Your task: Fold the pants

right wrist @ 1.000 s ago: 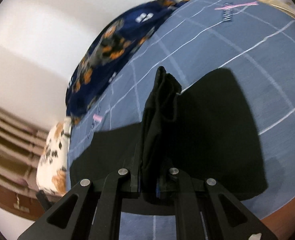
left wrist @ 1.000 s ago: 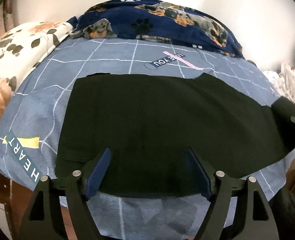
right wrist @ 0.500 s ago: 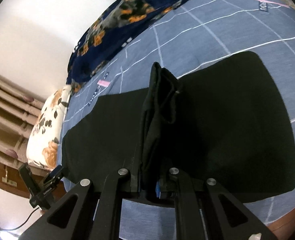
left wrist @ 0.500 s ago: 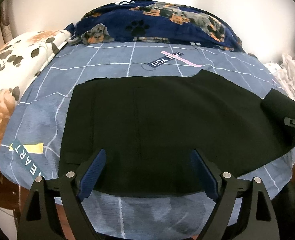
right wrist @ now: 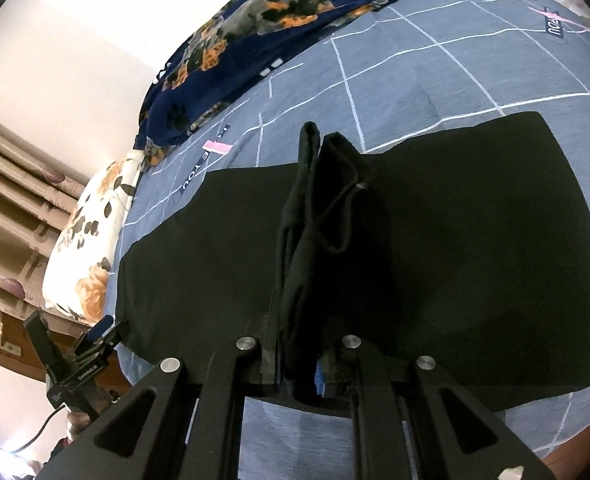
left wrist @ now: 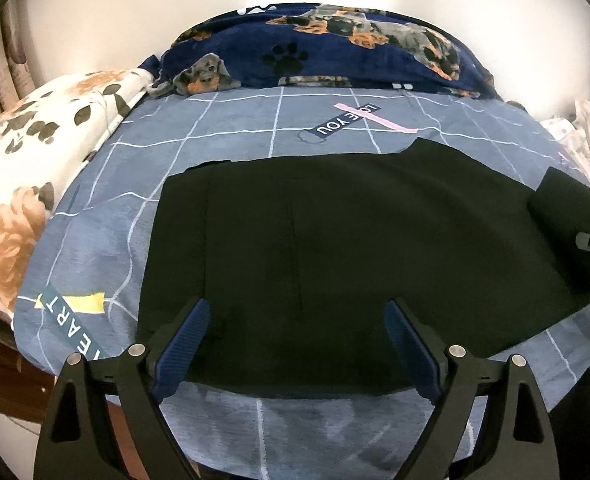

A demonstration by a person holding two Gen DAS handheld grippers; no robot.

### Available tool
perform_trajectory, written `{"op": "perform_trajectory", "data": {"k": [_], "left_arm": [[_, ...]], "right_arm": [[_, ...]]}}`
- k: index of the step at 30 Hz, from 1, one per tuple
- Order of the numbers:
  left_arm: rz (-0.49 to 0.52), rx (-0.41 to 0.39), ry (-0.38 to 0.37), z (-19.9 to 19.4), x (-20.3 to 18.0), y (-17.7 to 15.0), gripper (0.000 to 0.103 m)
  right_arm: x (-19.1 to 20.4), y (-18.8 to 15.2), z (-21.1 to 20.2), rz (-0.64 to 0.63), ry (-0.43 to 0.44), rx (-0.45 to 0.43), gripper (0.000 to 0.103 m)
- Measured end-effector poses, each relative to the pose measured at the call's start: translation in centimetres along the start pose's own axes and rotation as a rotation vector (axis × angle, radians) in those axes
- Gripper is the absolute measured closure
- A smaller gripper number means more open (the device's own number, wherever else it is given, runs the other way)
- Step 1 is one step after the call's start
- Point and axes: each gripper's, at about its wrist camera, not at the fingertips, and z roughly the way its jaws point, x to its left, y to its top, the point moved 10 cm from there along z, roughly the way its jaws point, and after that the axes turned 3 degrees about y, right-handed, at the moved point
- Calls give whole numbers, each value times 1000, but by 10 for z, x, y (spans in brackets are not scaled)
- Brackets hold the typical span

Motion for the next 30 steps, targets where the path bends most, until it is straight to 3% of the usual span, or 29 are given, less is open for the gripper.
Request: {"op": "perform_trajectory", "data": {"k": [8,22,30], "left_arm": [[10,27,47,4,5,-2,13],[-41,30,52,4,14,-1,12],[-13,45,47,6,8,-4,12]], "right_arm": [[10,-3,4,-35,-6,1,90],[17,-4,10,-45,8,13,88],[23,-8,16,-62,10,25,87]]}}
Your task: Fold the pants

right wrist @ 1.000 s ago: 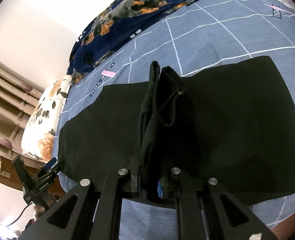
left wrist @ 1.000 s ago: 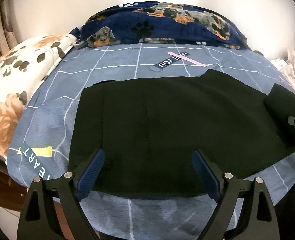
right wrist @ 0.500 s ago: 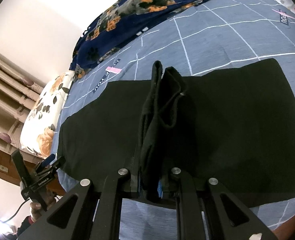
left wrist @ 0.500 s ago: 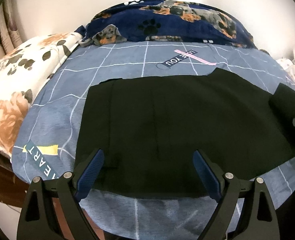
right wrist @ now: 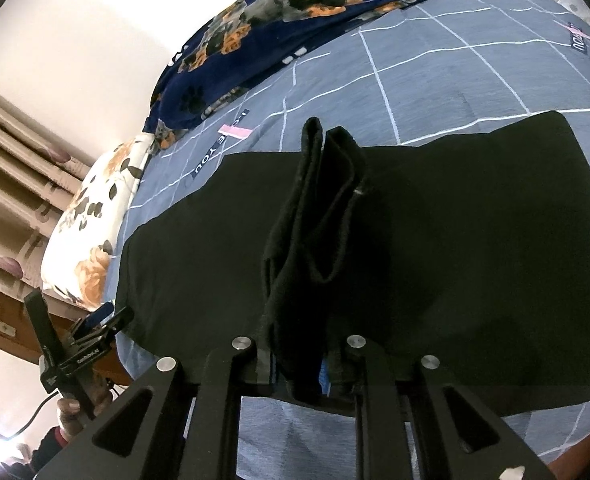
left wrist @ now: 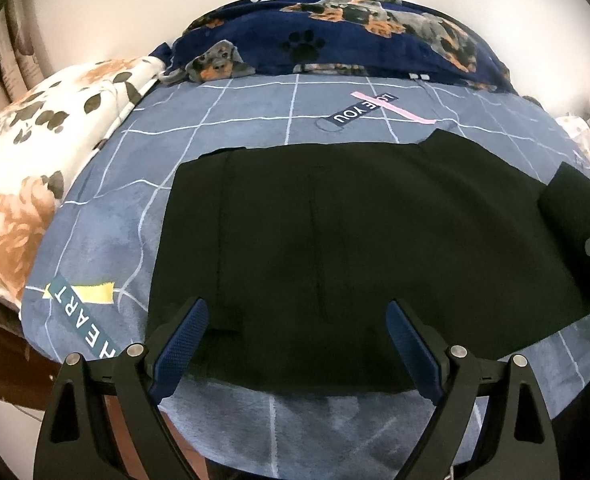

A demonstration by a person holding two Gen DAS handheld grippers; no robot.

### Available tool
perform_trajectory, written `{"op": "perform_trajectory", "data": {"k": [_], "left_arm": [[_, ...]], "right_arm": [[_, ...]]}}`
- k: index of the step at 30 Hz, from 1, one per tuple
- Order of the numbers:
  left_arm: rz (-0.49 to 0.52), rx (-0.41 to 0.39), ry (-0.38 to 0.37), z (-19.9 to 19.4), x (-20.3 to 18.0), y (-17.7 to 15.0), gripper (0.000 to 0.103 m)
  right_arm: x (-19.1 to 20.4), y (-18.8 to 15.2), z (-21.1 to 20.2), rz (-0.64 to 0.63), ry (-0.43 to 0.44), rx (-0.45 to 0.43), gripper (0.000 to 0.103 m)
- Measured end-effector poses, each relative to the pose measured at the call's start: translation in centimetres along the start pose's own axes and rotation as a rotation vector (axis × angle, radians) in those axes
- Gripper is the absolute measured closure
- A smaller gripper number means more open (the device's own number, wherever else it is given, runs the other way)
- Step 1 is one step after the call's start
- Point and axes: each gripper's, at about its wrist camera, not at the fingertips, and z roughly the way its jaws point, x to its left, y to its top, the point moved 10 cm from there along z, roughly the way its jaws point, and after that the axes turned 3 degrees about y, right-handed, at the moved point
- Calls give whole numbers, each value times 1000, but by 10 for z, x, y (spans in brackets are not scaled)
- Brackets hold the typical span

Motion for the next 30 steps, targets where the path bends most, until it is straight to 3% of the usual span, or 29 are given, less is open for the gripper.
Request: {"op": "perform_trajectory", "data": {"k": [18,30], "left_arm": [[16,16,-5,3,-6,-3,12],[31,21,-7,4,-8,-4,12]], "right_arm": [[12,-7,13,-31,19,42,81],[20,-11,17,-23,73,72,57]]}}
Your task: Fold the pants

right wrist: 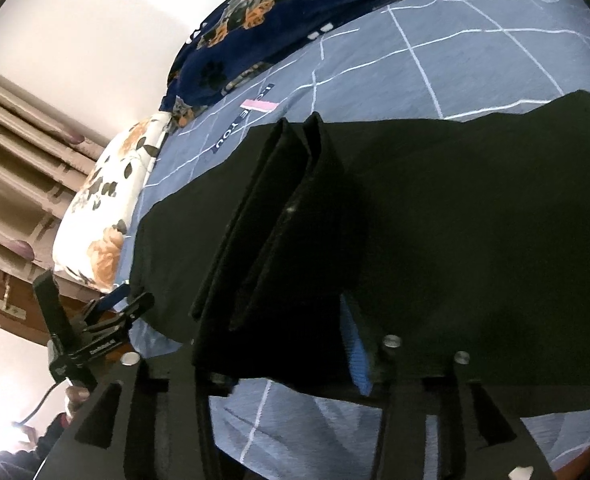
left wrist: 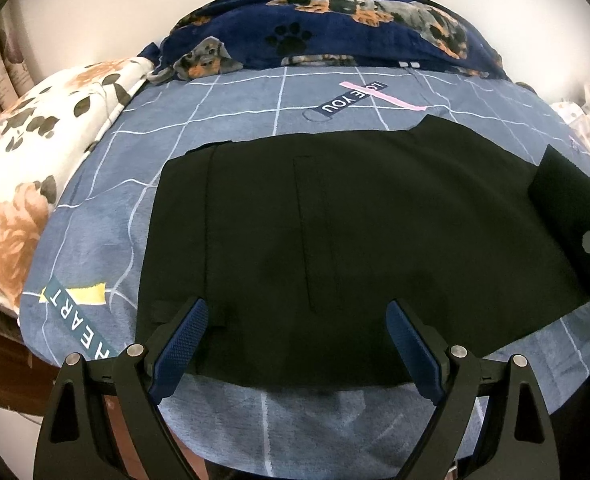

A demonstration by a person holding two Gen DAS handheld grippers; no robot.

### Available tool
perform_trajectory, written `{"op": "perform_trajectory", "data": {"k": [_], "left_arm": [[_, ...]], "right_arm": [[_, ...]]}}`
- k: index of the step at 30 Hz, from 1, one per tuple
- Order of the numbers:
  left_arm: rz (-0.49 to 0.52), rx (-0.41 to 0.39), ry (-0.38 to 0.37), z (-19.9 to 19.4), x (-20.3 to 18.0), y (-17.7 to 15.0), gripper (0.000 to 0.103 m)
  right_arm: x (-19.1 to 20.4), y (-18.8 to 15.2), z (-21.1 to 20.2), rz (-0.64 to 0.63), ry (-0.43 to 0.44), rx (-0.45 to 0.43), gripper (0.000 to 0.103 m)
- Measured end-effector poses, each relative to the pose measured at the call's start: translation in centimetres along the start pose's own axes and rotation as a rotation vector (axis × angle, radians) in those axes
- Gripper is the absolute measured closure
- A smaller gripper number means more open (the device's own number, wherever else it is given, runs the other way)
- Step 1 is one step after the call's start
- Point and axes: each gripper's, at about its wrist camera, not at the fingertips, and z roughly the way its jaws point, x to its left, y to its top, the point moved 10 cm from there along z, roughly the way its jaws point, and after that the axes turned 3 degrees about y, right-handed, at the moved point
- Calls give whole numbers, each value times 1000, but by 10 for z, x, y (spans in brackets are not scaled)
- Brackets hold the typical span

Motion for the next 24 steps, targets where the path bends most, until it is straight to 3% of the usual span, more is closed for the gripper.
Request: {"op": "perform_trajectory", "data": {"k": [7,14,17,22,24], "left_arm": [[0,0,0,0,0,0,12],[0,-1,0,0,1,0,12],[0,0,-1,0,1,0,12],[3,-12,-21,-5,-3,2,12],[5,-18,-51,-10,-9,3,12]], "right_arm": [[9,-4,1,15,66,29,41],[20,3,-11,82,230,6,36],[14,18,-33,110,267,-61,36],[-32,52,-94,163,195,-250,38],[-63,61,-123,218,165,-333,52]]}}
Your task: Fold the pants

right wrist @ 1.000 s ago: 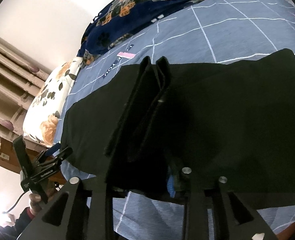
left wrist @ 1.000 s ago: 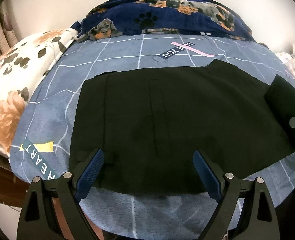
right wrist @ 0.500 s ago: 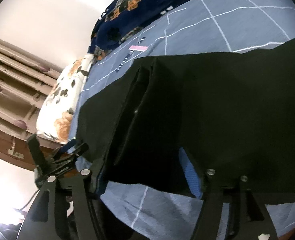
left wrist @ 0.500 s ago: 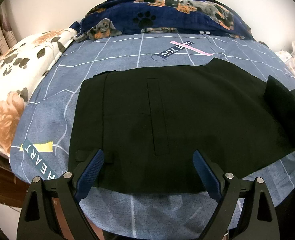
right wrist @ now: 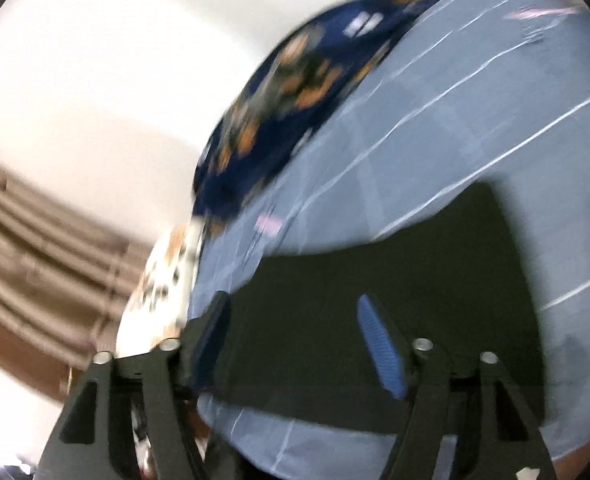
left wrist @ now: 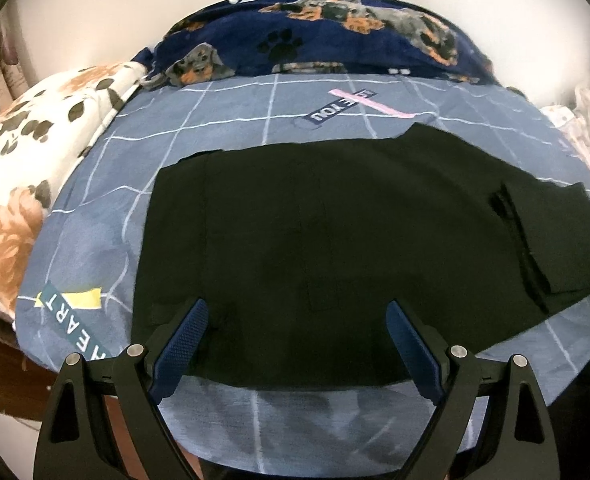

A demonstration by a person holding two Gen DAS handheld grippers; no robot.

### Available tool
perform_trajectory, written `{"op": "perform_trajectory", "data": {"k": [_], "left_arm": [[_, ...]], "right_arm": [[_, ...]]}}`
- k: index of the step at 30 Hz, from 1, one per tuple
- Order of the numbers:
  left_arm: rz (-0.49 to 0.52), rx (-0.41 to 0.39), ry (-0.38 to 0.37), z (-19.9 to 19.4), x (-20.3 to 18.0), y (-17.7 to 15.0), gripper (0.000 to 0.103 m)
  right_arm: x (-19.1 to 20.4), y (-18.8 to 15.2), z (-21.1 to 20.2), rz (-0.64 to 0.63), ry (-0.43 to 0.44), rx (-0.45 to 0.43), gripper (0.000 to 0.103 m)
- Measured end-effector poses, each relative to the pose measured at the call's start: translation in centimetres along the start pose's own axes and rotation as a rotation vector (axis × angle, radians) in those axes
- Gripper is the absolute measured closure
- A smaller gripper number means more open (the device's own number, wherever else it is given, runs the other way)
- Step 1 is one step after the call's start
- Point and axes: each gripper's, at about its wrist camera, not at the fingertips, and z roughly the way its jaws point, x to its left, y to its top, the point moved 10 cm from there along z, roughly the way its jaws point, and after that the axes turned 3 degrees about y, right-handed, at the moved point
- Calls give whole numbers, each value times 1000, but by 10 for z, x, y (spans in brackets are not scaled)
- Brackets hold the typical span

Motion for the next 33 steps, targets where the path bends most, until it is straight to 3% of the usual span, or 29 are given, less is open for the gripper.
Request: {"op": "perform_trajectory", "data": {"k": [1,2,5,8,12,21,23,28,31,33], "left_arm": [[0,-1,-30,-3,-5,1,12],[-1,-1,-53,-5,-8,2,12],[-6,12,-156,-13,-26,4,12],[11,7,-207,-20,-40,5,12],[67,-6,-208,-26,-55,6,12],[145,-4,-211,-29,-77,3,12],[145,4,-217,-28,-80,3,12],[150,14,-221,-25,-82,1,12],[154,17,-219,-24,-82,-1,12],[152,23,-222,-22,-82,-3,12]], "right_arm": [[-12,8,-11,25,-19,-29,64],[-24,15,-21,51,-38,-53,69],[-56,30,-47,148,-48,-124,71],[-76,37,-56,198,-59,-147,71],[-84,42,-46,167,-91,-124,71],[-77,45,4,137,1,-36,79],[-80,44,12,135,-13,-9,79],[-112,35,32,241,-55,39,80],[-126,29,36,295,-56,49,96],[-132,31,33,350,-19,39,97]]}}
